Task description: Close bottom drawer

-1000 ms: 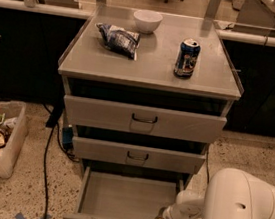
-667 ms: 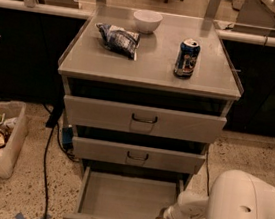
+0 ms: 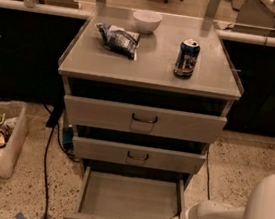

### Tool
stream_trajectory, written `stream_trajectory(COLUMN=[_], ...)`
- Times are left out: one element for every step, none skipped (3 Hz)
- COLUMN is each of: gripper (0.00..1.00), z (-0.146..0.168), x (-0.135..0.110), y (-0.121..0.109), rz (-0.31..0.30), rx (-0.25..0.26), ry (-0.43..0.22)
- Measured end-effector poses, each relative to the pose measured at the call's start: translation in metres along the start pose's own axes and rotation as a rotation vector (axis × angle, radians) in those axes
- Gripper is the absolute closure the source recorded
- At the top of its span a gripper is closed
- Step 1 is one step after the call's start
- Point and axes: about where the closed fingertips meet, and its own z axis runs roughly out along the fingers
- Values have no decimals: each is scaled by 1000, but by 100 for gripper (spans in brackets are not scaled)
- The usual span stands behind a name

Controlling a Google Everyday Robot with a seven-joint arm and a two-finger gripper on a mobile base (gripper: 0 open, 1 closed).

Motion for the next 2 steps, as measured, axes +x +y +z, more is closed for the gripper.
stream_trajectory(gripper=[42, 66], z=[-7, -6], x=[2, 3], y=[16, 17], rz=[-14, -13], rx=[6, 5], ry=[-26, -25])
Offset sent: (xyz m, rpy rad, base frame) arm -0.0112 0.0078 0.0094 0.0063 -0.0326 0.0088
